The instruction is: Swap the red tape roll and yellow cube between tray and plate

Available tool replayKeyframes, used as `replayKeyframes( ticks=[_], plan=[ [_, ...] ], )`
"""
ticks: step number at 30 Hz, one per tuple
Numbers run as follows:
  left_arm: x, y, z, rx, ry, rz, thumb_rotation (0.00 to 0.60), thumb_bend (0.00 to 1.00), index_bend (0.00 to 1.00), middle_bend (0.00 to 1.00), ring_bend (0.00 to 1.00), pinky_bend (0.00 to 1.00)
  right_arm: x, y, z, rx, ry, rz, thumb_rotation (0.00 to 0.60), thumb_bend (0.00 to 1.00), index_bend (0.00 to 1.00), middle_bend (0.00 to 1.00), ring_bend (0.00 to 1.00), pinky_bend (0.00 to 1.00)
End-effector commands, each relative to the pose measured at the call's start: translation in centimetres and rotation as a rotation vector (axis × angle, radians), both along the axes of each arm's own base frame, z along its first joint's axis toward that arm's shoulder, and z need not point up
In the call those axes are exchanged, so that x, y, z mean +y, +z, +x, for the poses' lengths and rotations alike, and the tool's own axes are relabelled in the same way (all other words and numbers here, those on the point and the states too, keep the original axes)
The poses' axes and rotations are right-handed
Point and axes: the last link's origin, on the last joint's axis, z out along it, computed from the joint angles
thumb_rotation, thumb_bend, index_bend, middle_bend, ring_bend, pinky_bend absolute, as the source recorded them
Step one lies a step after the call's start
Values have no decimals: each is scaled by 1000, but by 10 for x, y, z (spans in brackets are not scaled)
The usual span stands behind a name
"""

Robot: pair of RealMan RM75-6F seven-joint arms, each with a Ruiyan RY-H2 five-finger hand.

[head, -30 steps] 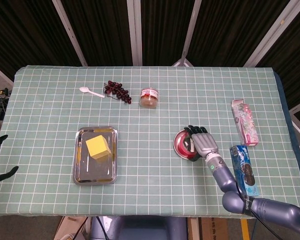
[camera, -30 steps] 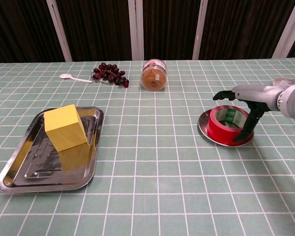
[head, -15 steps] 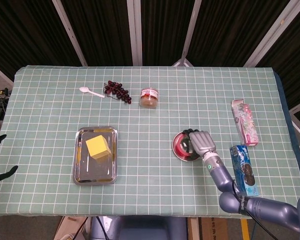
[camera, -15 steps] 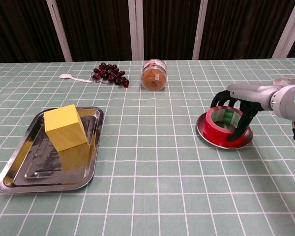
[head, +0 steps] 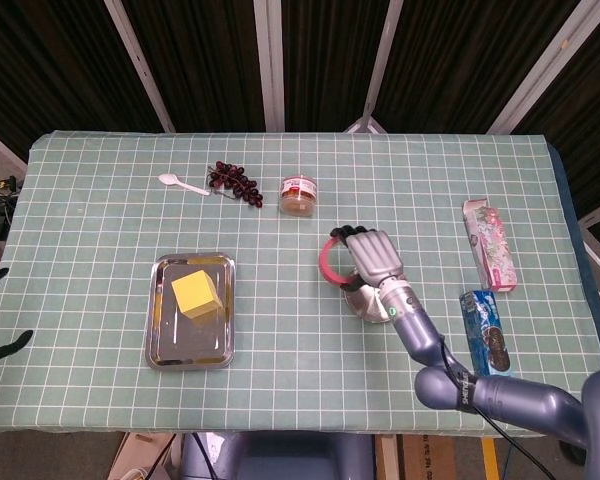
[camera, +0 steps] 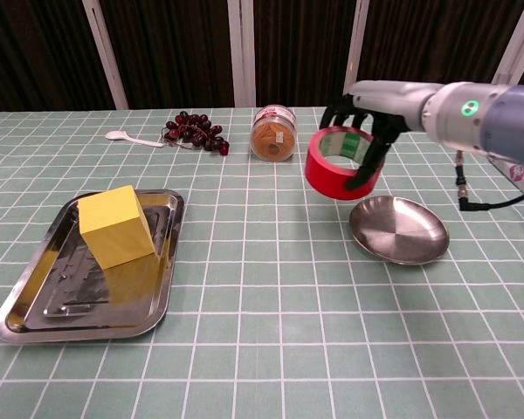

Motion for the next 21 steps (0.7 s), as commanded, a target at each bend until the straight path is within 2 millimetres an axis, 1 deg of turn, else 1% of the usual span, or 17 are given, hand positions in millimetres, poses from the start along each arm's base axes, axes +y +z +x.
replayKeyframes(
  ticks=[1,4,7,8,10,11,13,15,16,18,19,21],
  plan=[
    [3,-1,-2,11,3,-5,600,67,163,0,0,10,-12,-24,24,-6,11,24,600,71,450,287,417,381],
    [5,-4,-4,27,7,-17,600,67,163,0,0,10,-21,-39,32,-23,6,29,600,71,450,287,417,381],
    [6,-6,-5,29,14,-28,600,67,163,0,0,10,-29,-52,33,-25,-1,34,600,71,450,287,417,377],
    [6,-6,-5,27,17,-30,600,68,163,0,0,10,-31,-56,33,-27,-3,35,600,71,450,287,412,365],
    [6,-7,-6,27,22,-31,600,68,163,0,0,10,-34,-63,32,-20,-3,39,600,71,428,278,369,314],
    [6,-6,-6,28,24,-32,600,68,162,0,0,10,-36,-66,31,-14,-2,42,600,64,373,244,302,254],
    [5,-7,-4,27,19,-37,600,68,162,0,0,10,-36,-76,25,-3,-15,81,600,32,193,110,120,120],
    [5,-8,-3,22,11,-42,600,67,160,0,0,11,-34,-82,22,-2,-28,135,600,7,85,27,25,62],
    [4,-8,-2,20,8,-47,600,67,157,0,0,13,-34,-82,23,-5,-24,151,600,2,44,8,7,44],
    [4,-9,-3,16,17,-61,600,58,151,0,0,16,-33,-79,25,-24,-9,137,600,0,4,0,0,14],
    [4,-9,-4,12,21,-63,600,45,149,0,0,16,-33,-76,25,-40,-10,127,600,0,0,0,0,4],
    [5,-7,-4,2,25,-53,600,15,147,0,0,16,-31,-64,26,-87,-12,110,600,0,0,0,0,0]
  ],
)
